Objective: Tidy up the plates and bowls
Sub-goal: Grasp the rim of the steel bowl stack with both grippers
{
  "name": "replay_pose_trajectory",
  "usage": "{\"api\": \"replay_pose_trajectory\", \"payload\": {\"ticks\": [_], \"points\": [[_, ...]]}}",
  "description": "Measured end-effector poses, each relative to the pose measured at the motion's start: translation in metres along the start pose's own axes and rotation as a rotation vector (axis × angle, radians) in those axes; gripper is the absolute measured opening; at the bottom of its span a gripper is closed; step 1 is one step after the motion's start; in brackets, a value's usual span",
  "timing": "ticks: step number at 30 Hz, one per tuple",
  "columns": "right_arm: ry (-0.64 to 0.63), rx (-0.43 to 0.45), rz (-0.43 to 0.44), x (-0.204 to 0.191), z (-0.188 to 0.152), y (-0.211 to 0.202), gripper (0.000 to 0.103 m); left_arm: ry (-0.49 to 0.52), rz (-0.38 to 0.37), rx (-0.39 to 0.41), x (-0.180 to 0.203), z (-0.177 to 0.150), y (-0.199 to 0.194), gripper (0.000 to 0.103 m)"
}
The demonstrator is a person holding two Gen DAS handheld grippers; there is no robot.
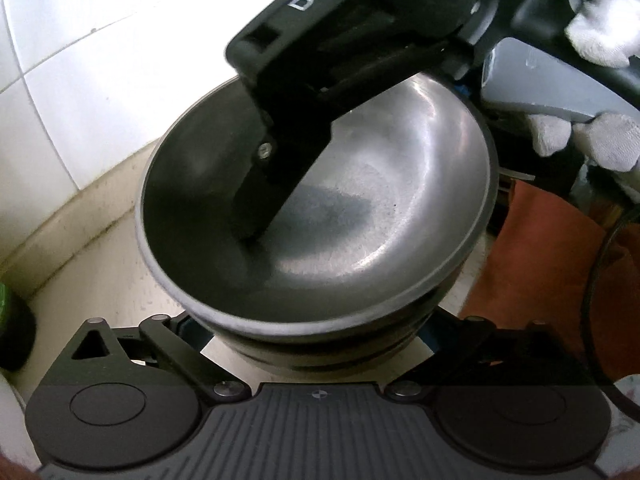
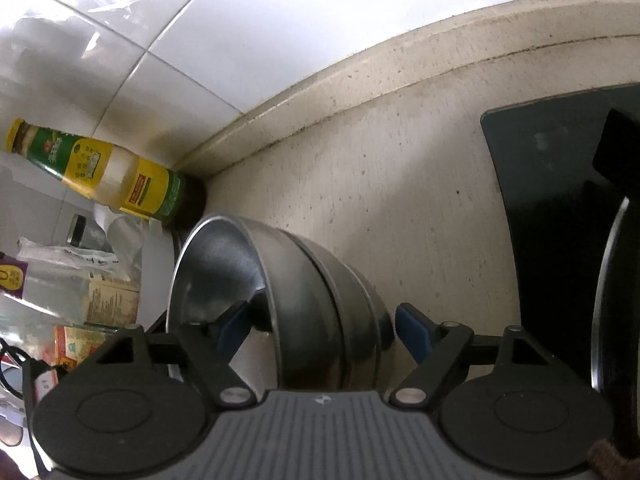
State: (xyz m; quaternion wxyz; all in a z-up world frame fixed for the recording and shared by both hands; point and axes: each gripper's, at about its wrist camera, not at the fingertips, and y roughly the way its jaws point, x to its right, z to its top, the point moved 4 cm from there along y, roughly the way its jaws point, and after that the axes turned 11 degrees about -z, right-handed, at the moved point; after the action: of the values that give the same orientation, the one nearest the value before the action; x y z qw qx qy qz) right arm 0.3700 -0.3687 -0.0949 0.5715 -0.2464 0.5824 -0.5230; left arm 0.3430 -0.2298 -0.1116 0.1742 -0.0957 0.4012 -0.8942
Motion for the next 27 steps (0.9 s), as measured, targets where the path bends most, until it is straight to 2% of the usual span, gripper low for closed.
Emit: {"api": "replay_pose_trajectory", "payload": {"ticks": [4,14,15,22,27], "points": [[-0.012,0.006,0.024,-0.002,0.001,0.004,0.080,0.003,0.017,0.013,0.002,0.003,0.008,0.103],[-0.030,0.022,0.008,-0.001,0.002,0.005,0.080,-0.064,0.009,0.042,-0.002,0.008,0.003,0.103],[-0.033,0.026,0.011,-0.001,0.003,0.004,0.080,-0.064,0.014,0.047,-0.014,0.016,-0.003,0.103],[-0.061,0.065,0.028,-0.013,0.010,-0.011,0.080,-0.064,0.055,0.082,-0.016,0.027,-0.022,0.103],[-0.094,0.103,0.050,-0.027,0.011,-0.033,0.080,-0.051,0.109,0.107,-0.002,0.033,-0.052,0.103]]}}
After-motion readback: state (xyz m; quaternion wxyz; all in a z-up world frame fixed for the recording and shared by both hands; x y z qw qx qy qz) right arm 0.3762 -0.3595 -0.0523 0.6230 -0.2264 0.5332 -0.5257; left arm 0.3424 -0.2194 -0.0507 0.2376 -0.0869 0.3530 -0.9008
